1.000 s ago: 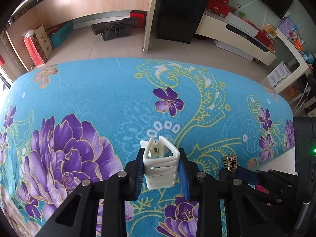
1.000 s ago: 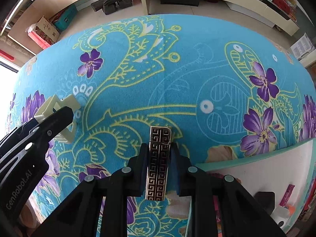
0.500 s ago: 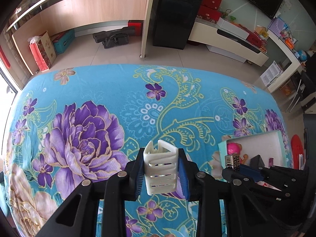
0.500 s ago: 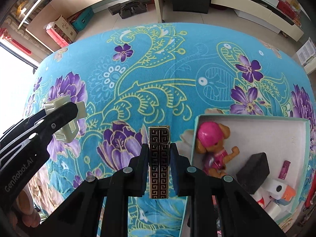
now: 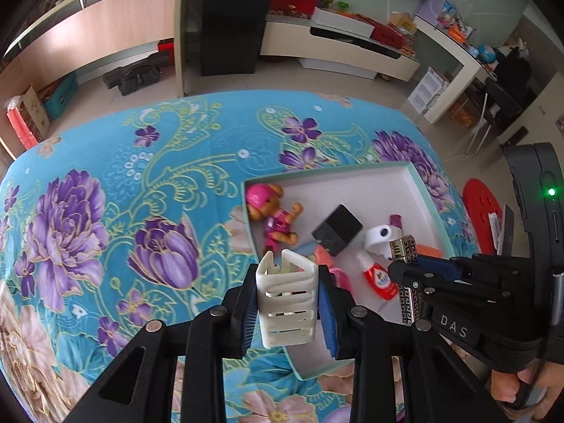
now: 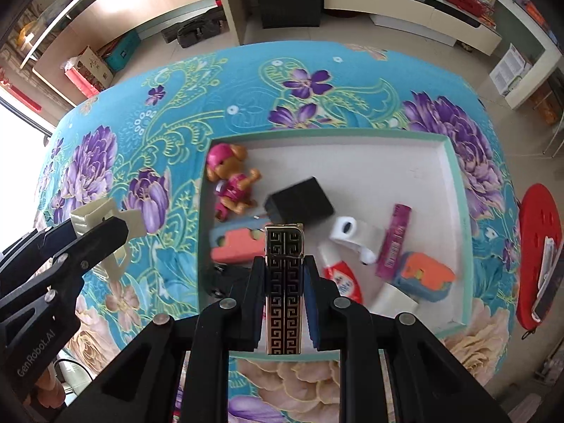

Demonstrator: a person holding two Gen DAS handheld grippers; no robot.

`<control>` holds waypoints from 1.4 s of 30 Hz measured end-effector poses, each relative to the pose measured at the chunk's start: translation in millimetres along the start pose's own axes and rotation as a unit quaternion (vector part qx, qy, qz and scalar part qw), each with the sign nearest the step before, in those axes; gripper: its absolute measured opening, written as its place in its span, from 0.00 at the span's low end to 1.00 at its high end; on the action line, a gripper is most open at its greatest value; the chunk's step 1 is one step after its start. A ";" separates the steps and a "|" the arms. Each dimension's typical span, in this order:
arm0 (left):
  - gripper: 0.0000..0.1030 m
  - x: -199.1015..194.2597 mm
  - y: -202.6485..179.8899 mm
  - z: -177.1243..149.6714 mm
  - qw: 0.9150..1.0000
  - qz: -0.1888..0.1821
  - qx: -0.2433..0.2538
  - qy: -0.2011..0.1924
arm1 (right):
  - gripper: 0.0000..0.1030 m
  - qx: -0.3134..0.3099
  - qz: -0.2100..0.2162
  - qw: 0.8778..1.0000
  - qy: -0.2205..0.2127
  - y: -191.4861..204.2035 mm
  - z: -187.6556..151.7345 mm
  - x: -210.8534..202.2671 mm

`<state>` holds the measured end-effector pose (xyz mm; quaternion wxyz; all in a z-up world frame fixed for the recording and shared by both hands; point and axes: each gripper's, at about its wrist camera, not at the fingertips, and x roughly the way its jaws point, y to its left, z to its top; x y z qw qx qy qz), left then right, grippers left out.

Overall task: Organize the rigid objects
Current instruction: 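Carry the patterned strip with the right tool while the left tool carries the hair clip to the tray, then open the right tool in the tray while the left tool releases the hair clip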

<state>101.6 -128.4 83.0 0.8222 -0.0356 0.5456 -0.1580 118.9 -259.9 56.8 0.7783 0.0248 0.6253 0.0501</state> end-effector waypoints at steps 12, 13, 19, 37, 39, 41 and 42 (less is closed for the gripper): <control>0.32 55.1 -57.5 -29.2 0.998 -0.018 0.017 0.051 | 0.20 0.052 0.000 0.998 0.026 -70.8 -22.6 31.1; 0.32 57.4 -58.6 -30.6 0.998 -0.017 0.017 0.053 | 0.20 0.054 0.002 0.998 0.027 -72.9 -22.9 34.0; 0.33 58.2 -61.7 -36.0 0.998 -0.011 0.024 0.052 | 0.21 0.052 0.007 0.998 0.028 -73.2 -24.2 42.6; 0.62 39.3 -34.7 -59.5 0.999 0.007 -0.001 0.040 | 0.38 0.067 0.014 0.997 0.028 -66.2 -28.8 37.2; 0.64 32.1 -32.1 -61.9 0.999 0.010 -0.002 0.032 | 0.40 0.071 0.015 0.997 0.028 -66.6 -31.3 35.5; 0.71 25.2 -29.3 -64.6 1.000 0.015 -0.004 0.022 | 0.42 0.072 0.014 0.997 0.028 -65.8 -35.3 33.3; 0.75 22.0 -27.6 -66.5 1.000 0.018 -0.006 0.017 | 0.49 0.072 0.015 0.997 0.027 -65.7 -38.9 30.7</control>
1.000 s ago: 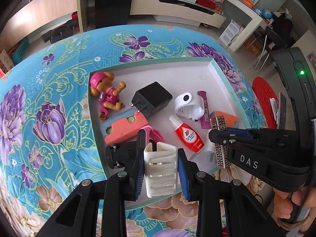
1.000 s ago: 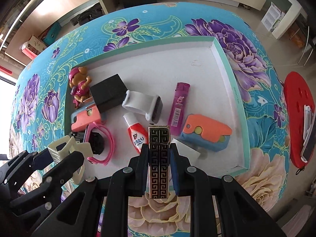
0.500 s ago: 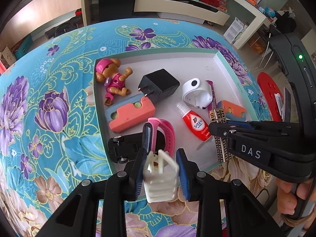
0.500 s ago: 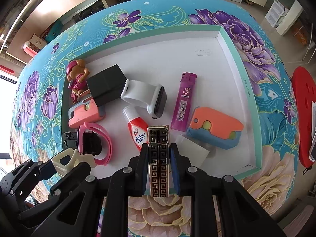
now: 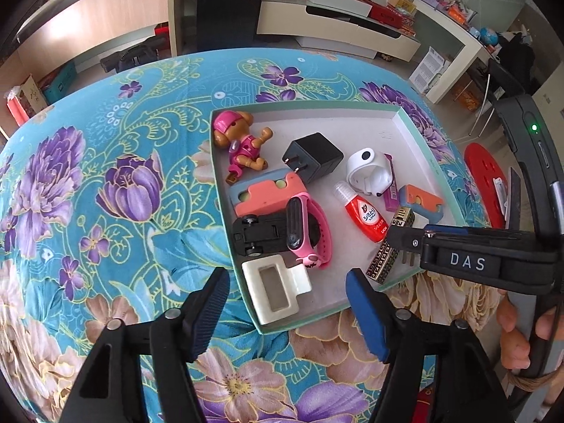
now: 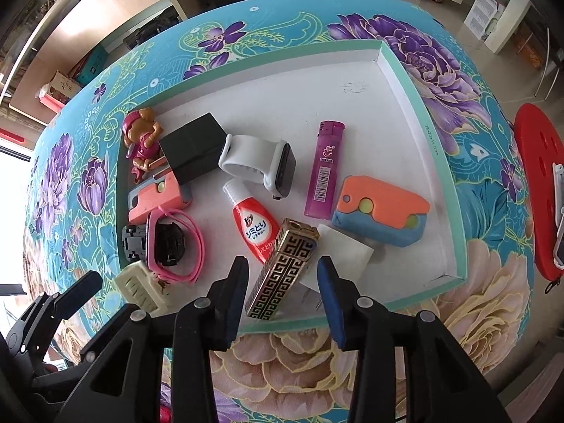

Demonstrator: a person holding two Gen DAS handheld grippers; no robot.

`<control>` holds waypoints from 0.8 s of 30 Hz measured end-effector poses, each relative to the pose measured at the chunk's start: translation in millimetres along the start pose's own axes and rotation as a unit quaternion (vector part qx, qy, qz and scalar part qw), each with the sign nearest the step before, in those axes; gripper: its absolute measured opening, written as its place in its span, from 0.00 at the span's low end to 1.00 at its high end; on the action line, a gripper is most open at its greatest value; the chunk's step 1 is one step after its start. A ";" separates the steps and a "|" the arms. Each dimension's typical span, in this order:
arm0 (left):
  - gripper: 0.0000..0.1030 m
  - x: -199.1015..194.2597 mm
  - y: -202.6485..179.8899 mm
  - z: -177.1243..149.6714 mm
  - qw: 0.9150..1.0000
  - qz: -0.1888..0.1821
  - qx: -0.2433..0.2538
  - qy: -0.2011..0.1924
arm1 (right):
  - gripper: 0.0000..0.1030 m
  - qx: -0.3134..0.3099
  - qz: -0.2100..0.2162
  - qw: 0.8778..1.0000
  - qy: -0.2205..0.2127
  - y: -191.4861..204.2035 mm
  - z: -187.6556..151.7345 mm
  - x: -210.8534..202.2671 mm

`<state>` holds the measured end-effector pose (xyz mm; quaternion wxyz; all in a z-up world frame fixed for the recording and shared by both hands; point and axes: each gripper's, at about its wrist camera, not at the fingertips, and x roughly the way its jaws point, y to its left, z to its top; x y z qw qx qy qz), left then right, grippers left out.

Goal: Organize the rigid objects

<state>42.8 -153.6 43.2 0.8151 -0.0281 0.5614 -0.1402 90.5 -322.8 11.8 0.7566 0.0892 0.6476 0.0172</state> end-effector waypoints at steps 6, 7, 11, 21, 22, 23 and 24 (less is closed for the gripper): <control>0.92 -10.8 19.9 -19.0 0.999 0.026 -0.021 -0.020 | 0.69 -0.001 0.005 1.000 -0.021 6.6 -20.2 -9.2; 0.93 -12.0 24.7 -22.9 0.999 0.033 -0.026 -0.022 | 0.70 -0.005 0.003 1.000 -0.026 8.8 -24.7 -11.1; 1.00 -16.9 45.1 -39.1 0.997 0.056 -0.045 -0.034 | 0.79 -0.026 -0.001 0.999 -0.045 23.2 -45.9 -16.6; 1.00 -26.2 89.5 -82.0 0.991 0.090 -0.085 -0.059 | 0.89 -0.050 -0.006 0.996 -0.074 70.8 -93.3 -3.5; 1.00 -26.2 93.2 -86.0 0.990 0.093 -0.086 -0.061 | 0.90 -0.051 -0.007 0.996 -0.078 74.1 -98.4 -1.9; 1.00 -25.7 97.2 -90.1 0.989 0.098 -0.087 -0.062 | 0.90 -0.052 -0.007 0.995 -0.081 77.5 -102.9 0.1; 1.00 -25.4 101.1 -94.0 0.989 0.102 -0.089 -0.063 | 0.90 -0.053 -0.007 0.995 -0.082 80.5 -107.0 2.1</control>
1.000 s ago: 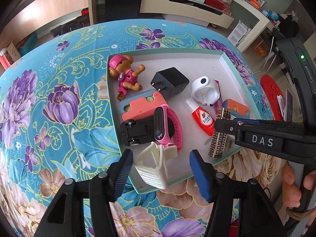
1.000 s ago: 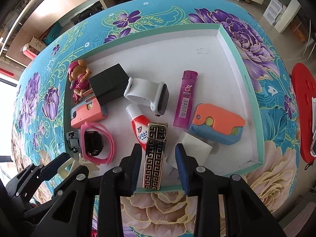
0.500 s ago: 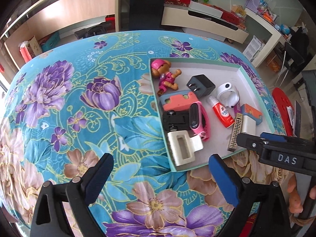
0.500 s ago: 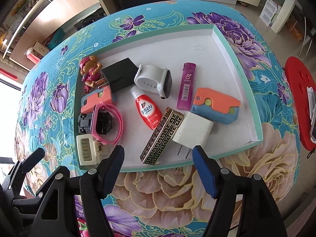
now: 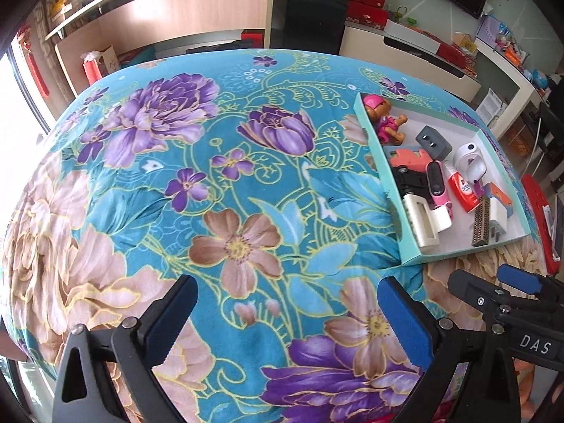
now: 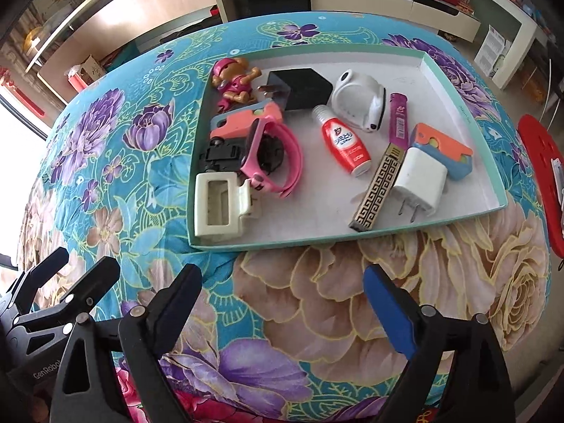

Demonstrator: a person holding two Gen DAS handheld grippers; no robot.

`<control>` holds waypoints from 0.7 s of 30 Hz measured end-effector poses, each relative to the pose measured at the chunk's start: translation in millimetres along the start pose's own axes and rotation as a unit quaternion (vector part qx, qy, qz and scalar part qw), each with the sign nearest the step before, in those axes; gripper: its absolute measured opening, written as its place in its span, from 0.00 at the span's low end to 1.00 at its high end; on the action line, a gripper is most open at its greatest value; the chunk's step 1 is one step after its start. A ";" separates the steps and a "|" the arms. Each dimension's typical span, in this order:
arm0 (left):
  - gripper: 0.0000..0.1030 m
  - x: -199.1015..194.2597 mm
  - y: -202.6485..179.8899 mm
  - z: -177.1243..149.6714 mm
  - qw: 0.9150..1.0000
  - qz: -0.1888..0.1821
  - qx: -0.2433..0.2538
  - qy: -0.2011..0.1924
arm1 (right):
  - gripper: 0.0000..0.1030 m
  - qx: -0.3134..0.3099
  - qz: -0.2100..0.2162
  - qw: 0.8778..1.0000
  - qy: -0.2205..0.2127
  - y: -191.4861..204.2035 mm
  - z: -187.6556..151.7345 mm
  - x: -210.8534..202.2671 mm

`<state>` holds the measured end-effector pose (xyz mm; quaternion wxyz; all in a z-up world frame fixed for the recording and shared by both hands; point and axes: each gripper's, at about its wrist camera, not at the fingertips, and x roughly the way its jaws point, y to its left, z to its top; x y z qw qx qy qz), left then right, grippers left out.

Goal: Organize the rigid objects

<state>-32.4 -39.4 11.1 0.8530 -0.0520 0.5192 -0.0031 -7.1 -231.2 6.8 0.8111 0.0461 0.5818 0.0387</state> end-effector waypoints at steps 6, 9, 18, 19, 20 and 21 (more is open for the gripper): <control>1.00 4.3 25.7 -16.4 1.000 0.011 -0.022 -0.011 | 0.91 0.017 0.007 1.000 -0.013 11.9 -13.7 11.1; 1.00 7.2 30.9 -21.1 0.999 0.017 -0.026 -0.016 | 0.91 0.026 0.006 0.999 -0.027 14.2 -19.5 12.9; 1.00 17.2 19.1 -30.6 1.000 0.014 -0.004 -0.018 | 0.91 0.049 -0.006 0.996 -0.072 10.0 -27.3 10.0; 1.00 18.1 18.4 -30.6 1.000 0.015 -0.003 -0.016 | 0.91 0.052 -0.007 0.996 -0.076 8.0 -28.8 7.8; 1.00 18.4 18.3 -30.8 1.000 0.014 -0.004 -0.016 | 0.91 0.054 -0.007 0.995 -0.080 6.3 -29.5 6.4; 1.00 17.9 18.8 -31.1 1.000 0.014 -0.006 -0.017 | 0.91 0.056 -0.010 0.995 -0.084 4.8 -30.2 5.1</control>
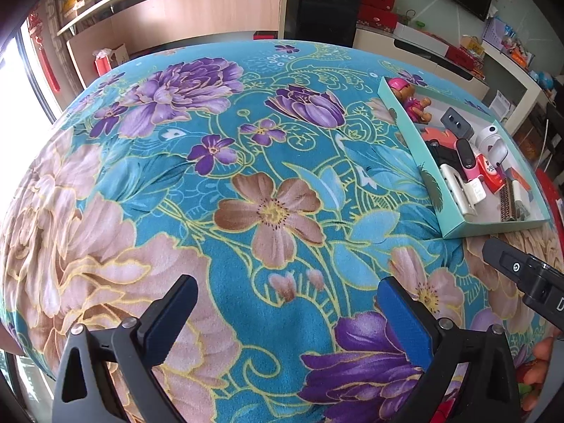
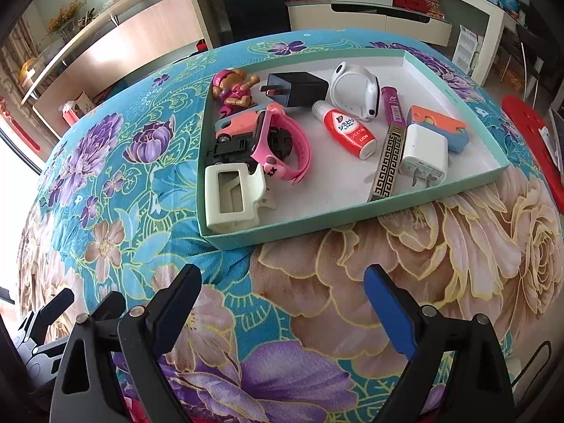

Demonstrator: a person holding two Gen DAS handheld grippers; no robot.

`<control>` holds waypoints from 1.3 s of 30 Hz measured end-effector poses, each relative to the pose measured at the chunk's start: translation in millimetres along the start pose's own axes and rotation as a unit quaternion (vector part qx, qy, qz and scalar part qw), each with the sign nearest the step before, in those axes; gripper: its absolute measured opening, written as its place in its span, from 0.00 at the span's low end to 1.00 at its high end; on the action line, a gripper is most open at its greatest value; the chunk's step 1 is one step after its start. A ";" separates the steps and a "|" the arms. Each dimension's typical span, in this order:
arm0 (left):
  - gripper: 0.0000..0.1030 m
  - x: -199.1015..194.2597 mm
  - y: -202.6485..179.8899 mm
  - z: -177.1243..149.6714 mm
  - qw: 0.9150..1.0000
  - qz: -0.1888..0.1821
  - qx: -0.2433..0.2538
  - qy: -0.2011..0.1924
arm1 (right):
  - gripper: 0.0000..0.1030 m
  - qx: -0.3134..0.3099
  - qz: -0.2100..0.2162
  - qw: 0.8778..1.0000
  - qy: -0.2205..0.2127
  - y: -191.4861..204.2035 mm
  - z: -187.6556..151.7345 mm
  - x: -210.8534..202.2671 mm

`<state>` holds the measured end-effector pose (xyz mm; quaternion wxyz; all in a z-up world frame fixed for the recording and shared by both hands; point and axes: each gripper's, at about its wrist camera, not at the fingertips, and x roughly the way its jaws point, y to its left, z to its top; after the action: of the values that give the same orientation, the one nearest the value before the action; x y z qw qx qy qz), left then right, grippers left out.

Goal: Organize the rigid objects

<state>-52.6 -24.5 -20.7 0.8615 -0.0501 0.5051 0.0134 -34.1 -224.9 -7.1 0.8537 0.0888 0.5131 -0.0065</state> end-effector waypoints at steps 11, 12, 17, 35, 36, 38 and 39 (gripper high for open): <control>1.00 -13.5 -2.8 -2.7 0.999 0.020 0.007 -0.036 | 0.91 -0.010 -0.014 1.000 -0.015 -1.7 -7.6 -3.3; 1.00 -14.6 -2.8 -3.2 0.999 0.021 0.007 -0.039 | 0.91 -0.011 -0.016 1.000 -0.016 -1.5 -8.3 -3.6; 1.00 -15.5 -0.6 -4.0 0.999 0.027 0.001 -0.041 | 0.91 -0.013 -0.019 1.000 -0.021 -1.5 -11.3 -5.7; 1.00 -19.8 -6.0 -5.5 0.998 0.041 0.014 -0.054 | 0.91 -0.019 -0.031 0.999 -0.032 -1.1 -13.7 -9.3; 1.00 -20.3 -6.1 -5.5 0.998 0.039 0.014 -0.055 | 0.91 -0.018 -0.031 0.999 -0.033 -1.3 -13.7 -9.5; 1.00 -21.7 -6.3 -5.6 0.997 0.038 0.014 -0.058 | 0.91 -0.019 -0.030 0.999 -0.033 -1.5 -13.8 -9.6; 1.00 -22.2 -6.2 -5.7 0.997 0.039 0.014 -0.060 | 0.91 -0.019 -0.030 0.999 -0.034 -1.5 -13.9 -9.9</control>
<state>-68.0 -30.6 -3.6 0.8896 -0.0178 0.4544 0.0426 -51.1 -225.0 -5.0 0.8715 0.0567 0.4865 -0.0257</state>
